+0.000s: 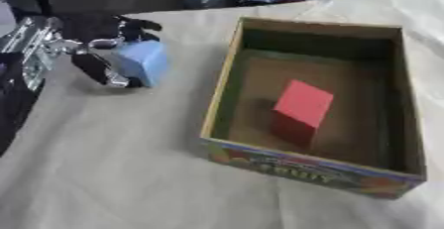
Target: Pick up objects on the table and place them in the box.
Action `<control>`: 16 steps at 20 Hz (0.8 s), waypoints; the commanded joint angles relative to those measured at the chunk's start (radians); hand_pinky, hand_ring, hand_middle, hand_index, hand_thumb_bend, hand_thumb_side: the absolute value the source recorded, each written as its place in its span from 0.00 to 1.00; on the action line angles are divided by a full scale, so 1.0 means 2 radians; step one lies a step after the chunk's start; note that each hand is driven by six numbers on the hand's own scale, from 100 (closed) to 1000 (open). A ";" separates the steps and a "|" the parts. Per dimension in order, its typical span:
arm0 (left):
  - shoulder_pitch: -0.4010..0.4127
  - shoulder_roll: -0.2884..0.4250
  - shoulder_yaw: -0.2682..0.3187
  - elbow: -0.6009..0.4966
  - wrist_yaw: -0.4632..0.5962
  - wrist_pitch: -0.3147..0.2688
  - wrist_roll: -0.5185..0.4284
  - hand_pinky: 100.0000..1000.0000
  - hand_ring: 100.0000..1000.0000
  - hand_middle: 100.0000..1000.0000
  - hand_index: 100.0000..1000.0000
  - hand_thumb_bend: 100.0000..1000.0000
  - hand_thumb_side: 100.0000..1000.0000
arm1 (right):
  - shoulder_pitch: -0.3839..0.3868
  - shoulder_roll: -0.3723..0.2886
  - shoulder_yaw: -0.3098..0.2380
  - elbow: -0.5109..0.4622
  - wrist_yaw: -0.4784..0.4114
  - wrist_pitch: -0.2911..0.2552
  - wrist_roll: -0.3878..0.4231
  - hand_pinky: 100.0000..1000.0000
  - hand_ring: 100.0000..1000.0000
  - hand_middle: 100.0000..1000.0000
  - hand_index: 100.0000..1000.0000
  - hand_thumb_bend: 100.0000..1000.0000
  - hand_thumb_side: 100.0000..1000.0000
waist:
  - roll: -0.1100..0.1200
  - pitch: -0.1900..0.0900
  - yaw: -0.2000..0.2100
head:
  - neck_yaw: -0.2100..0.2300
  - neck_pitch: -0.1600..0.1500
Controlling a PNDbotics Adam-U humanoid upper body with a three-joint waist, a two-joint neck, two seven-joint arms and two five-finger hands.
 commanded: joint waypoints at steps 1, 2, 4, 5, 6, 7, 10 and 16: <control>-0.002 0.014 -0.002 -0.001 -0.005 -0.028 -0.020 0.60 0.68 1.00 0.72 0.38 0.76 | -0.003 -0.001 -0.001 -0.010 0.006 -0.001 0.000 0.86 0.72 0.48 0.90 0.40 0.87 | -0.003 -0.008 0.000 | 0.002 -0.001; -0.002 0.013 -0.003 -0.002 -0.003 -0.028 -0.016 0.59 0.65 1.00 0.67 0.37 0.73 | -0.003 -0.001 -0.001 -0.010 0.008 0.000 0.000 0.86 0.72 0.48 0.90 0.40 0.86 | -0.003 -0.007 0.000 | 0.002 0.000; -0.001 0.013 -0.003 -0.002 0.001 -0.028 -0.009 0.57 0.62 1.00 0.62 0.34 0.69 | -0.003 0.000 -0.001 -0.010 0.010 0.000 -0.001 0.86 0.72 0.48 0.90 0.40 0.86 | -0.003 -0.007 0.000 | 0.003 0.002; 0.000 0.013 -0.002 -0.002 0.002 -0.028 -0.006 0.56 0.60 1.00 0.60 0.33 0.68 | -0.002 0.000 -0.001 -0.010 0.010 0.000 -0.002 0.86 0.72 0.48 0.90 0.40 0.86 | -0.003 -0.008 0.000 | 0.003 0.002; 0.000 0.013 -0.002 -0.001 0.003 -0.028 -0.003 0.54 0.58 1.00 0.57 0.30 0.63 | -0.002 0.000 -0.001 -0.010 0.010 0.000 -0.003 0.86 0.72 0.48 0.89 0.40 0.86 | -0.003 -0.008 -0.001 | 0.003 0.003; 0.001 0.014 0.000 -0.001 0.004 -0.027 0.002 0.52 0.55 1.00 0.53 0.28 0.59 | -0.002 0.000 -0.001 -0.010 0.009 -0.001 -0.003 0.86 0.72 0.48 0.89 0.40 0.86 | -0.004 -0.009 0.000 | 0.002 0.004; 0.004 0.015 0.002 -0.002 0.005 -0.020 0.023 0.46 0.48 1.00 0.47 0.23 0.49 | -0.001 -0.001 -0.001 -0.010 0.008 0.000 -0.005 0.86 0.72 0.48 0.90 0.40 0.86 | -0.004 -0.011 0.000 | 0.002 0.005; 0.010 0.016 -0.001 0.001 0.005 -0.002 0.065 0.39 0.42 1.00 0.39 0.12 0.34 | 0.000 -0.004 -0.002 -0.010 0.001 0.002 -0.008 0.86 0.72 0.48 0.89 0.40 0.86 | -0.003 -0.020 0.001 | 0.002 0.010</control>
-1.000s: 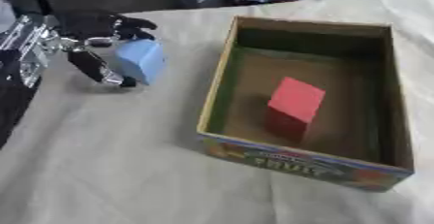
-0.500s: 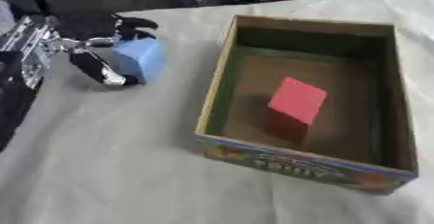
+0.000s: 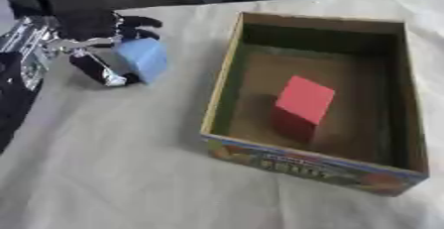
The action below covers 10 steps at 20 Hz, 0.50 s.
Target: Pick up objects on the table and place them in the box.
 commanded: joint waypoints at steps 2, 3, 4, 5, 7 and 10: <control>-0.001 0.012 -0.002 0.003 -0.001 0.008 0.021 0.36 0.40 1.00 0.36 0.09 0.29 | 0.001 -0.008 -0.002 -0.010 -0.007 0.002 -0.004 0.86 0.72 0.48 0.89 0.40 0.86 | -0.003 -0.021 0.002 | 0.000 0.006; 0.000 0.012 -0.002 0.004 0.001 0.010 0.025 0.34 0.38 1.00 0.34 0.06 0.26 | 0.001 -0.009 -0.002 -0.010 -0.008 0.003 -0.005 0.86 0.72 0.48 0.89 0.40 0.86 | -0.002 -0.023 0.002 | 0.000 0.007; 0.001 0.012 -0.002 0.005 0.003 0.011 0.028 0.34 0.37 1.00 0.32 0.04 0.24 | 0.002 -0.010 -0.003 -0.010 -0.009 0.004 -0.005 0.86 0.72 0.48 0.89 0.42 0.86 | -0.002 -0.025 0.002 | 0.000 0.008; 0.002 0.012 -0.003 0.006 0.004 0.012 0.032 0.33 0.37 1.00 0.32 0.02 0.23 | 0.002 -0.010 -0.003 -0.010 -0.011 0.005 -0.006 0.86 0.72 0.48 0.89 0.42 0.86 | -0.002 -0.027 0.003 | 0.000 0.009; 0.003 0.012 -0.004 0.007 0.008 0.014 0.037 0.32 0.36 1.00 0.31 0.00 0.21 | 0.003 -0.011 -0.004 -0.010 -0.013 0.006 -0.007 0.86 0.72 0.48 0.89 0.42 0.86 | -0.001 -0.030 0.003 | 0.000 0.013; 0.005 0.013 -0.005 0.008 0.019 0.017 0.044 0.30 0.34 1.00 0.30 0.00 0.21 | 0.005 -0.014 -0.004 -0.010 -0.017 0.008 -0.009 0.86 0.72 0.48 0.89 0.42 0.86 | -0.001 -0.036 0.005 | -0.001 0.019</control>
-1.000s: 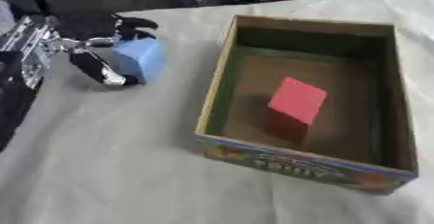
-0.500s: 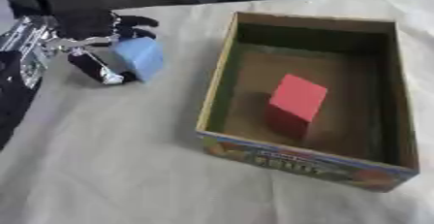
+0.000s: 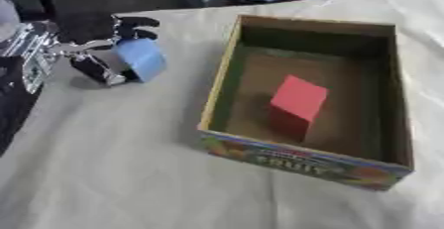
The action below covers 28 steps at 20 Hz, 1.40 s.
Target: Pick up objects on the table and place them in the box.
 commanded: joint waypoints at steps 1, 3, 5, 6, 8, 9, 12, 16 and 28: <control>-0.006 0.014 0.001 -0.004 0.012 0.004 0.010 0.30 0.34 1.00 0.29 0.00 0.21 | 0.000 -0.013 -0.004 -0.010 -0.008 0.002 -0.003 0.86 0.72 0.48 0.89 0.41 0.86 | -0.001 -0.019 0.002 | -0.001 0.007; -0.004 0.015 0.000 -0.004 0.016 0.009 0.013 0.29 0.34 1.00 0.29 0.00 0.19 | 0.001 -0.014 -0.005 -0.010 -0.010 0.003 -0.004 0.86 0.72 0.48 0.89 0.41 0.86 | 0.000 -0.023 0.003 | -0.001 0.010; -0.003 0.015 0.000 -0.004 0.019 0.012 0.015 0.29 0.33 1.00 0.29 0.00 0.18 | 0.002 -0.016 -0.006 -0.010 -0.013 0.004 -0.005 0.86 0.72 0.48 0.89 0.41 0.86 | 0.000 -0.026 0.003 | -0.002 0.012; -0.003 0.015 -0.001 -0.004 0.020 0.013 0.015 0.29 0.33 1.00 0.29 0.00 0.18 | 0.003 -0.017 -0.006 -0.010 -0.014 0.005 -0.006 0.86 0.72 0.48 0.89 0.41 0.86 | 0.000 -0.028 0.004 | -0.002 0.014; -0.002 0.015 -0.002 -0.003 0.024 0.014 0.016 0.28 0.33 1.00 0.28 0.00 0.15 | 0.004 -0.019 -0.007 -0.010 -0.017 0.005 -0.008 0.86 0.72 0.48 0.89 0.41 0.85 | 0.000 -0.032 0.005 | -0.003 0.017; -0.001 0.015 -0.002 -0.003 0.027 0.014 0.016 0.28 0.32 1.00 0.28 0.00 0.14 | 0.004 -0.019 -0.007 -0.010 -0.019 0.005 -0.008 0.86 0.72 0.48 0.89 0.41 0.85 | 0.000 -0.033 0.005 | -0.004 0.018; 0.002 0.015 -0.004 -0.002 0.038 0.014 0.012 0.26 0.31 1.00 0.27 0.00 0.10 | 0.006 -0.021 -0.008 -0.010 -0.023 0.005 -0.011 0.86 0.72 0.48 0.89 0.41 0.85 | 0.000 -0.039 0.006 | -0.004 0.023; 0.005 0.013 -0.010 -0.009 0.075 0.010 0.001 0.24 0.29 1.00 0.26 0.00 0.06 | 0.009 -0.025 -0.010 -0.010 -0.030 0.005 -0.015 0.86 0.72 0.48 0.88 0.42 0.85 | 0.000 -0.048 0.008 | -0.007 0.031; 0.007 -0.029 -0.067 -0.151 0.168 0.060 -0.044 0.25 0.29 1.00 0.25 0.00 0.00 | 0.016 -0.036 -0.014 -0.010 -0.056 0.002 -0.029 0.86 0.72 0.49 0.88 0.42 0.85 | -0.004 -0.076 0.011 | -0.021 0.068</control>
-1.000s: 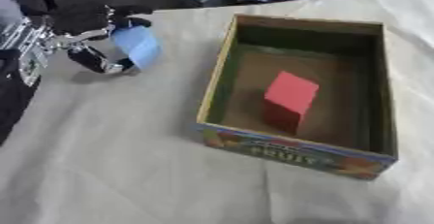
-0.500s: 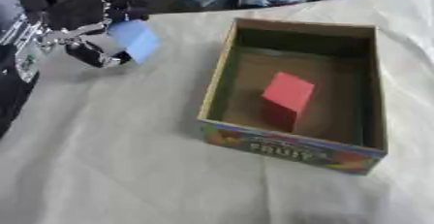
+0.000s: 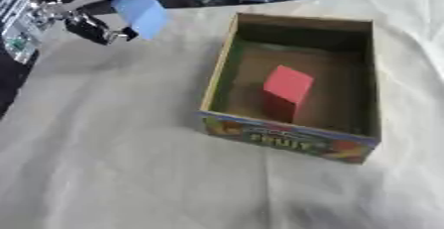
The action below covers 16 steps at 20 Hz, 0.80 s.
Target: Pick up objects on the table and place them in the box.
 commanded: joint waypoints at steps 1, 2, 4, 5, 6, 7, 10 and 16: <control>-0.006 -0.008 -0.008 -0.046 0.003 0.020 -0.003 0.25 0.29 1.00 0.25 0.00 0.00 | -0.004 -0.014 -0.004 -0.010 -0.014 0.000 -0.005 0.86 0.72 0.49 0.88 0.42 0.84 | -0.005 -0.017 -0.001 | 0.000 0.011; -0.005 -0.016 -0.010 -0.055 -0.001 0.026 -0.003 0.24 0.29 1.00 0.25 0.00 0.00 | -0.004 -0.015 -0.004 -0.010 -0.017 0.000 -0.006 0.86 0.72 0.49 0.87 0.42 0.84 | -0.006 -0.019 -0.001 | 0.002 0.013; -0.001 -0.037 -0.010 -0.070 -0.008 0.035 -0.003 0.24 0.28 1.00 0.24 0.00 0.00 | -0.006 -0.015 -0.004 -0.010 -0.025 0.000 -0.008 0.86 0.72 0.49 0.87 0.42 0.84 | -0.009 -0.023 -0.002 | 0.008 0.020; 0.001 -0.048 -0.010 -0.077 -0.011 0.038 -0.004 0.24 0.28 1.00 0.24 0.00 0.00 | -0.006 -0.015 -0.004 -0.010 -0.029 0.000 -0.008 0.86 0.72 0.49 0.87 0.42 0.84 | -0.011 -0.024 -0.003 | 0.010 0.023; 0.004 -0.059 -0.009 -0.083 -0.015 0.042 -0.005 0.24 0.28 1.00 0.24 0.00 0.00 | -0.007 -0.015 -0.004 -0.010 -0.033 0.000 -0.009 0.86 0.72 0.49 0.87 0.42 0.84 | -0.013 -0.026 -0.004 | 0.013 0.026; 0.006 -0.070 -0.007 -0.087 -0.019 0.045 -0.007 0.24 0.28 1.00 0.24 0.00 0.00 | -0.008 -0.015 -0.004 -0.010 -0.037 0.000 -0.010 0.86 0.72 0.49 0.87 0.42 0.84 | -0.015 -0.027 -0.005 | 0.014 0.028; 0.008 -0.101 -0.001 -0.094 -0.034 0.058 -0.009 0.23 0.27 1.00 0.24 0.00 0.00 | -0.010 -0.013 -0.003 -0.010 -0.046 -0.002 -0.009 0.86 0.72 0.49 0.87 0.42 0.84 | -0.022 -0.030 -0.011 | 0.018 0.031; 0.007 -0.152 0.006 -0.090 -0.066 0.083 -0.001 0.22 0.27 1.00 0.23 0.00 0.00 | -0.014 -0.008 0.000 -0.010 -0.061 -0.008 -0.004 0.86 0.72 0.49 0.86 0.42 0.84 | -0.034 -0.030 -0.023 | 0.032 0.022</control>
